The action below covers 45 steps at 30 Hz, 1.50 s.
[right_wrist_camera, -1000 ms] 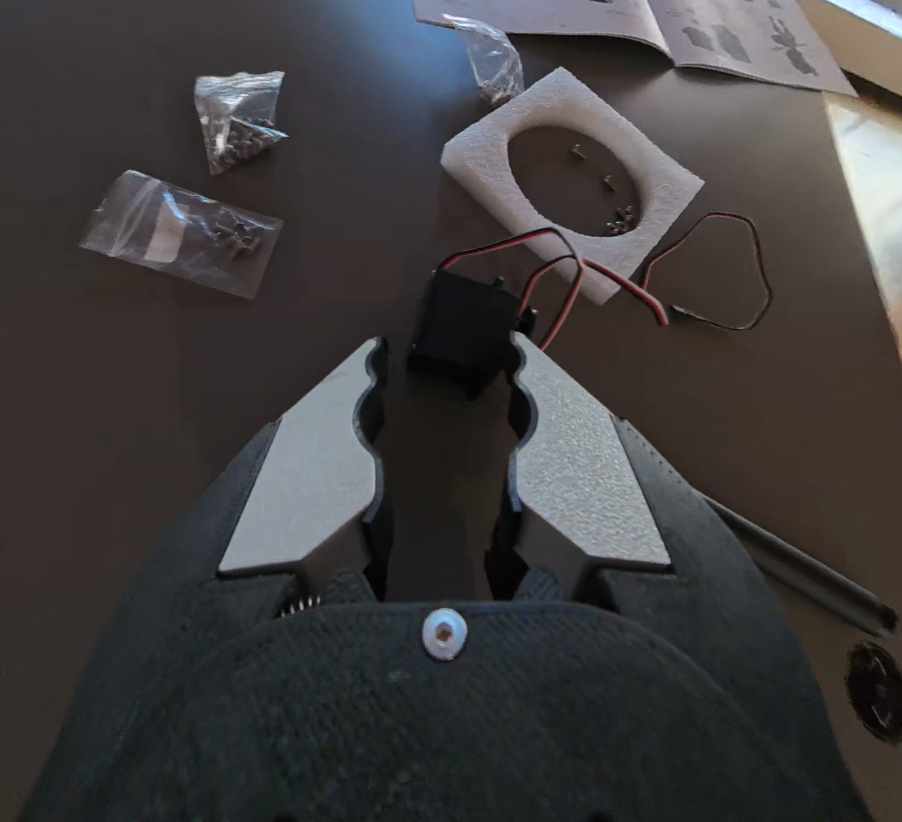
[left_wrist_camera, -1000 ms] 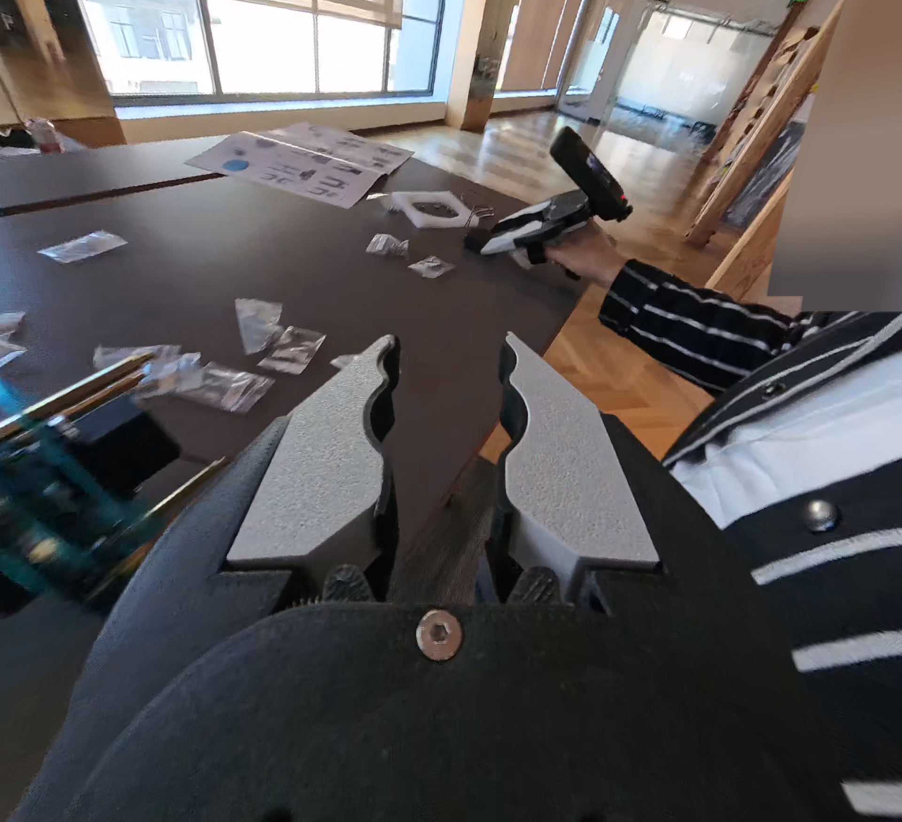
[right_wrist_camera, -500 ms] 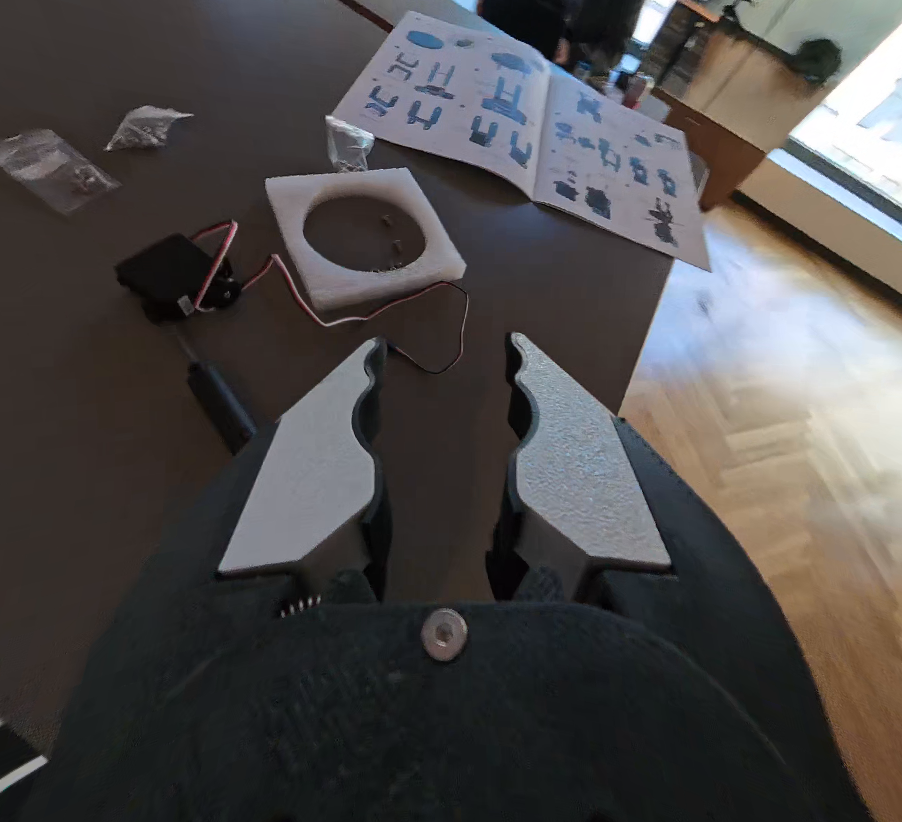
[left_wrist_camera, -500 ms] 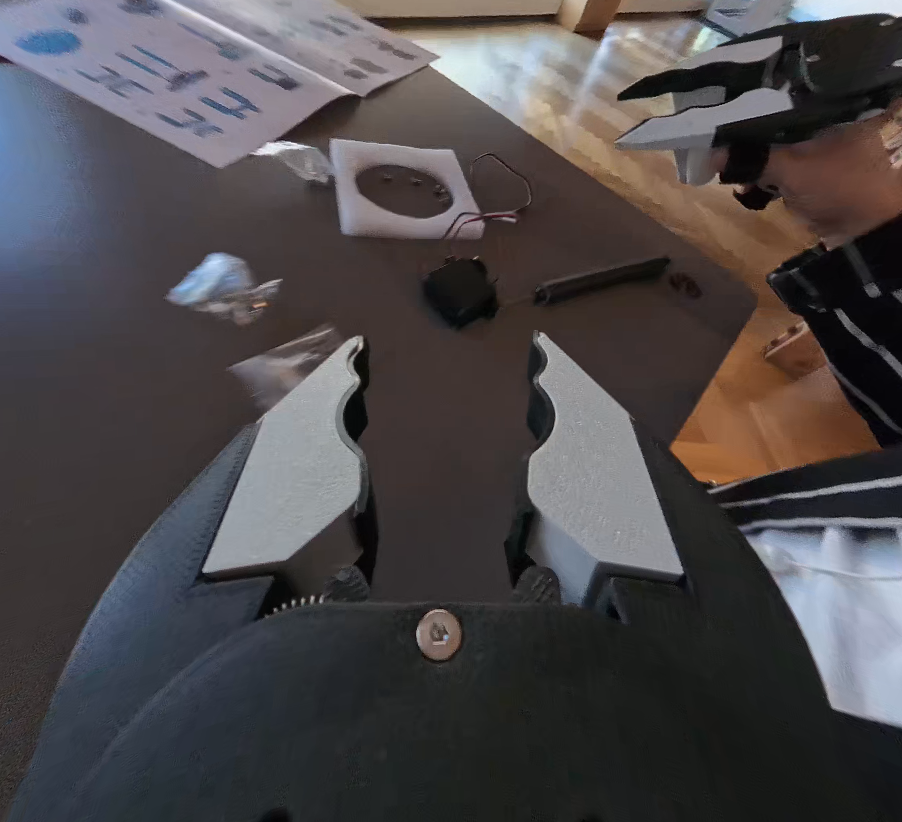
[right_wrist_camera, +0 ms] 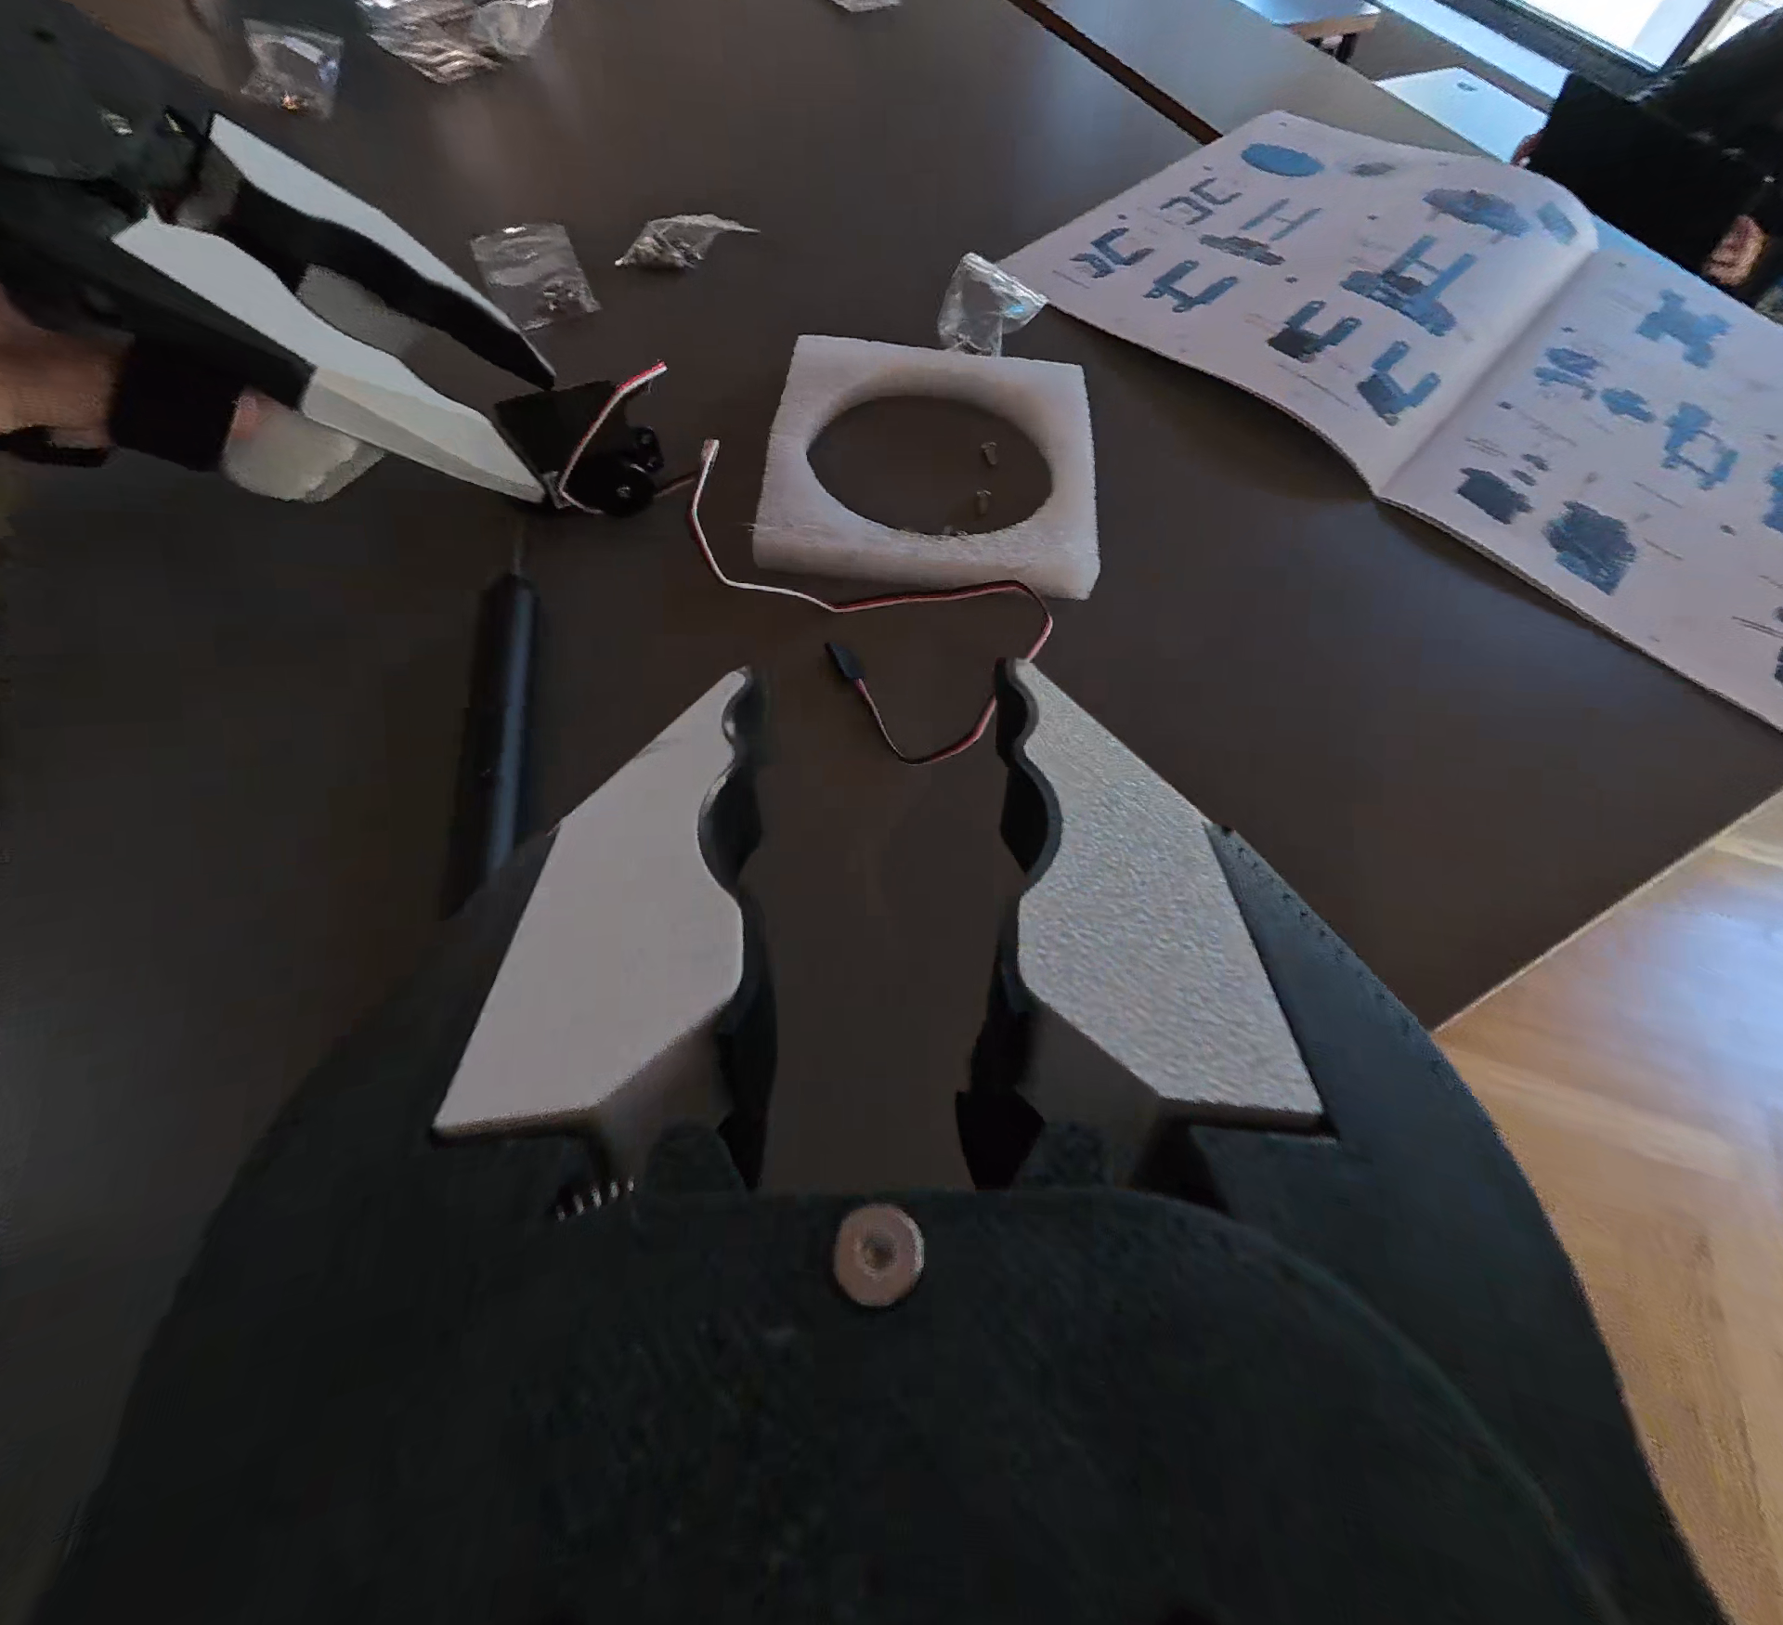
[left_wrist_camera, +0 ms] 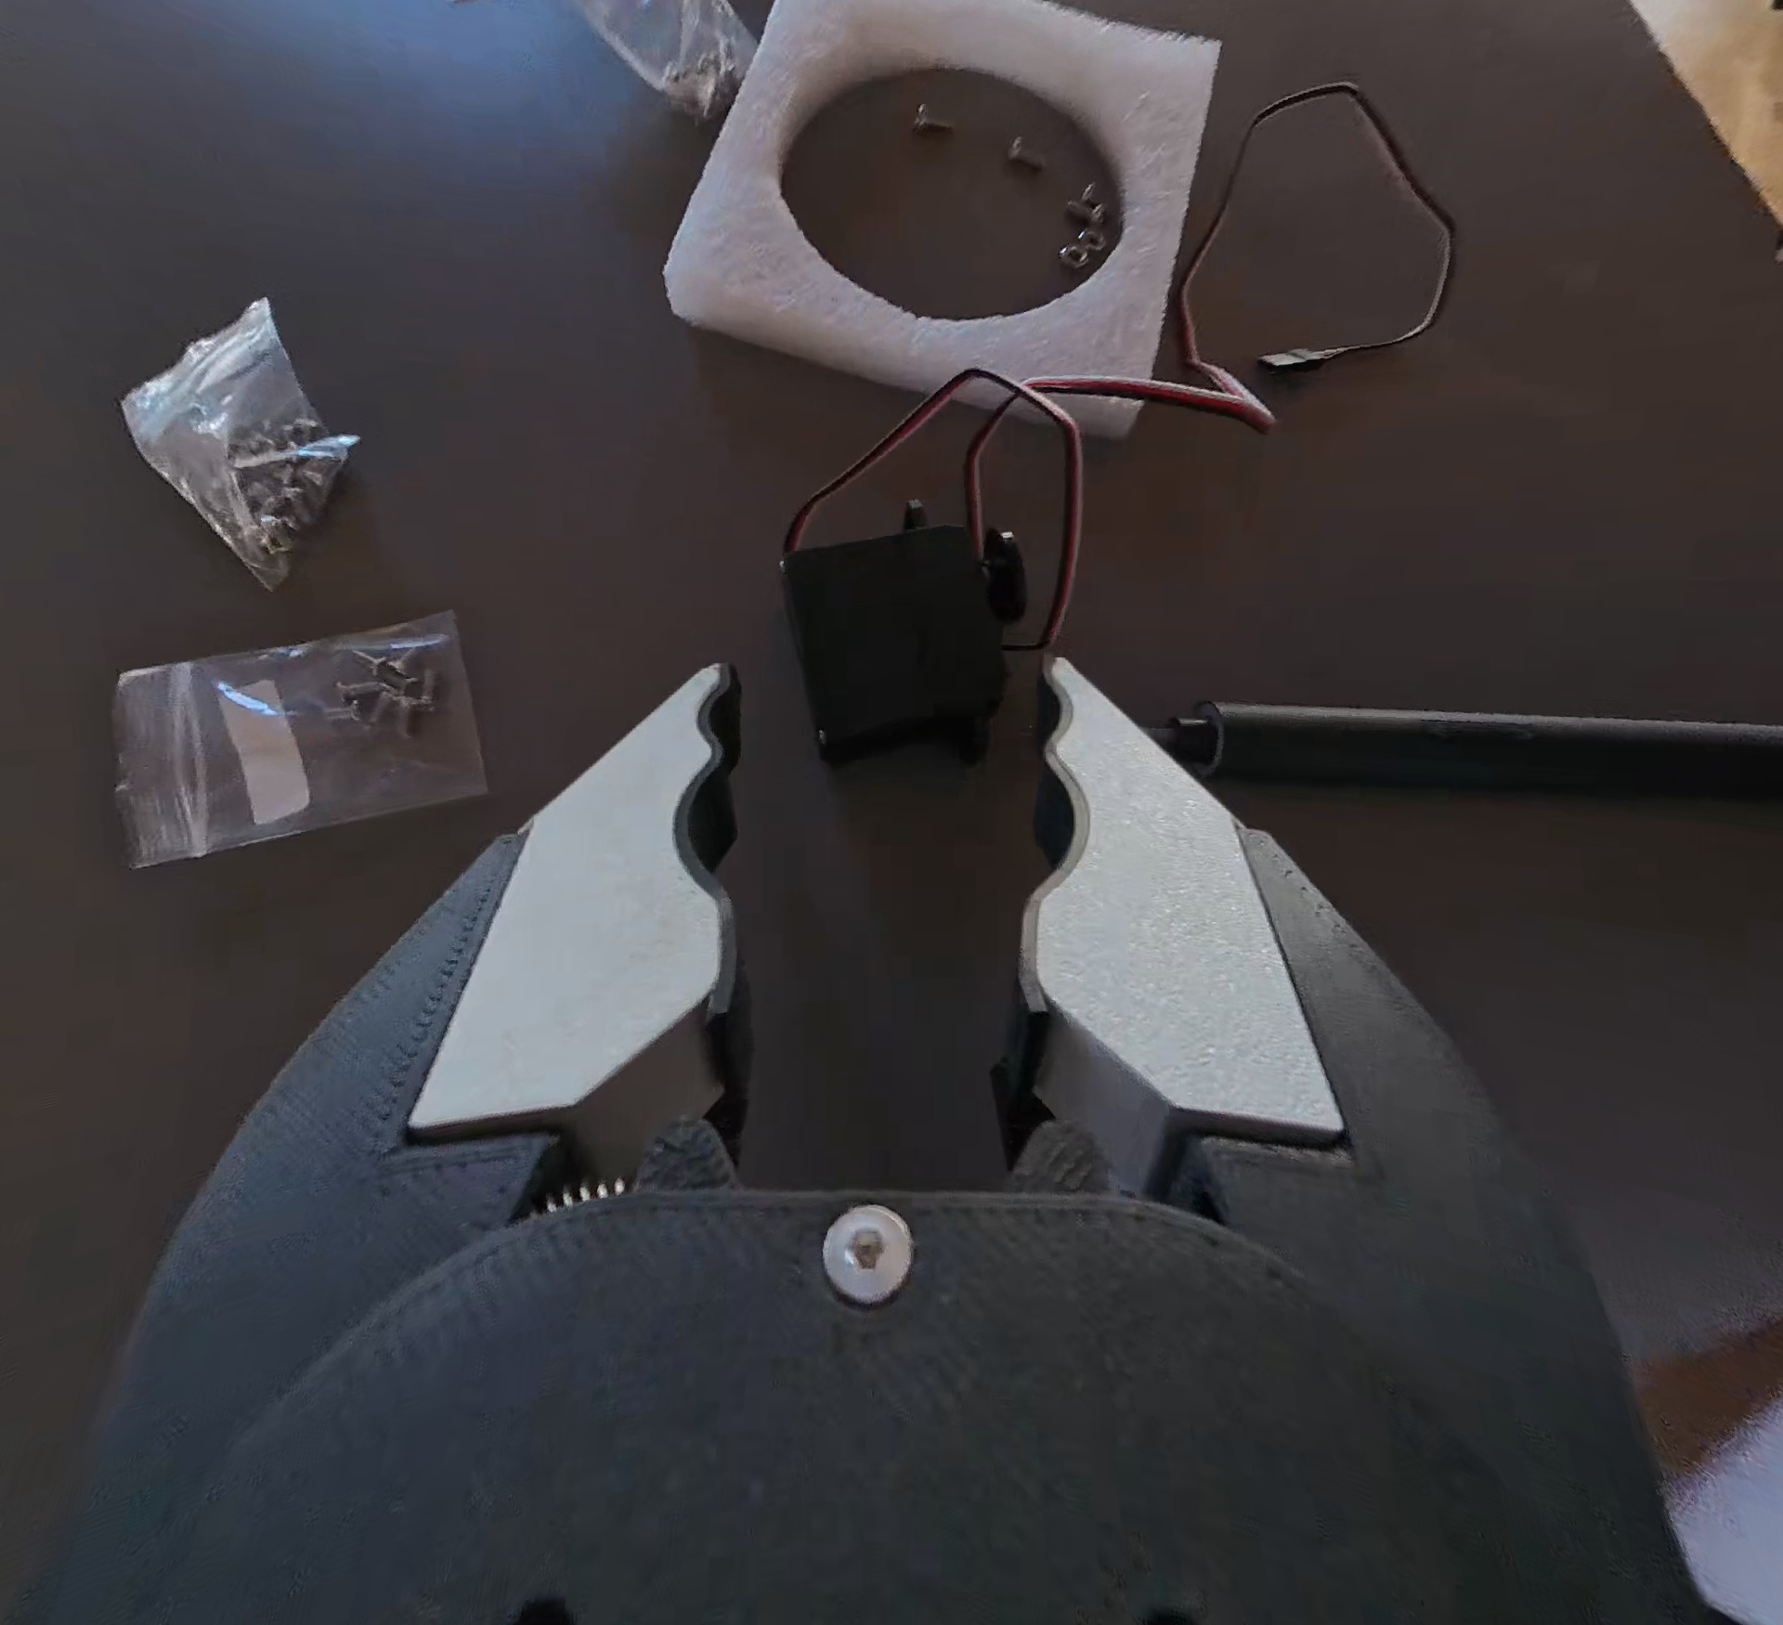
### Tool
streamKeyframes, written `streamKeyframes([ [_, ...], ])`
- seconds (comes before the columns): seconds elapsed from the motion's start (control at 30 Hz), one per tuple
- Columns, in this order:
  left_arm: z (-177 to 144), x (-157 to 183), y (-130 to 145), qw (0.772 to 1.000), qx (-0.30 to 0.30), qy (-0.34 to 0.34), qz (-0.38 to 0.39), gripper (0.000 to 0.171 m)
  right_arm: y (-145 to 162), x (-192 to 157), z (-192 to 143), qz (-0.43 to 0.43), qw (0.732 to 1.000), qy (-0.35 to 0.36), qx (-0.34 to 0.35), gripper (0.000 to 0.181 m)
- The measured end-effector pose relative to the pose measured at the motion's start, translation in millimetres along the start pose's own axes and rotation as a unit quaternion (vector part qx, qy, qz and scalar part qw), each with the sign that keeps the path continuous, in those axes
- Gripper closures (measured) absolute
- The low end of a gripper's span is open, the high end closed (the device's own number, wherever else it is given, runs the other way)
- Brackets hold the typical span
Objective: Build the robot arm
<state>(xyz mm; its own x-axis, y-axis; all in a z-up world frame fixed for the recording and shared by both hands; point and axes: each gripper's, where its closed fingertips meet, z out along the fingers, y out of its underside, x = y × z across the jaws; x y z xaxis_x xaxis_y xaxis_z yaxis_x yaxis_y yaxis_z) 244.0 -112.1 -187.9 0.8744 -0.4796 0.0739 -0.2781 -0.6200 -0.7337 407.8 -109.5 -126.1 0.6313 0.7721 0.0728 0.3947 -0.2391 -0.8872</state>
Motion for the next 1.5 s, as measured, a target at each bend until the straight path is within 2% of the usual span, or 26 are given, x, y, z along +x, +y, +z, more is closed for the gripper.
streamKeyframes([
  [0.1, 4, 1, 3, 1.0, -0.011, -0.001, -0.002, 0.13, 7, 0, 11, -0.02, 1.0, -0.018, -0.001, 0.135],
  [0.27, 3, -3, 4, 1.0, -0.005, -0.012, -0.012, 0.13, 0, -9, 30, -0.027, 0.997, -0.051, 0.05, 0.142],
  [0.4, 0, -9, 7, 1.0, -0.016, -0.017, -0.021, 0.13, -2, -2, 46, -0.065, 0.996, -0.022, 0.057, 0.144],
  [0.47, 2, -12, 10, 0.999, -0.032, -0.019, -0.019, 0.119, -1, 1, 53, -0.079, 0.995, -0.007, 0.053, 0.145],
  [0.57, 5, -15, 8, 0.999, -0.039, -0.018, -0.004, 0.123, -8, 10, 60, -0.13, 0.989, 0.037, 0.067, 0.149],
  [0.6, 7, -15, 7, 0.999, -0.04, -0.016, 0.002, 0.128, -9, 12, 63, -0.15, 0.985, 0.049, 0.066, 0.151],
  [0.73, 9, -14, 5, 0.999, -0.045, -0.014, 0.017, 0.128, 2, 9, 78, -0.192, 0.98, 0.052, 0.018, 0.151],
  [0.83, 9, -11, 5, 0.999, -0.049, -0.005, 0.02, 0.128, 4, 6, 81, -0.215, 0.975, 0.053, 0.011, 0.151],
  [1.17, 10, -6, 3, 0.998, -0.037, -0.007, 0.045, 0.128, 5, 16, 83, -0.189, 0.98, 0.06, 0.001, 0.149],
  [1.37, -3, -2, 2, 0.998, -0.031, 0.008, 0.047, 0.128, 2, 9, 80, -0.163, 0.986, 0.011, 0.016, 0.148],
  [1.5, -17, -4, 1, 0.997, -0.008, 0.063, -0.031, 0.129, -7, -22, 72, -0.11, 0.988, -0.105, 0.008, 0.148],
])
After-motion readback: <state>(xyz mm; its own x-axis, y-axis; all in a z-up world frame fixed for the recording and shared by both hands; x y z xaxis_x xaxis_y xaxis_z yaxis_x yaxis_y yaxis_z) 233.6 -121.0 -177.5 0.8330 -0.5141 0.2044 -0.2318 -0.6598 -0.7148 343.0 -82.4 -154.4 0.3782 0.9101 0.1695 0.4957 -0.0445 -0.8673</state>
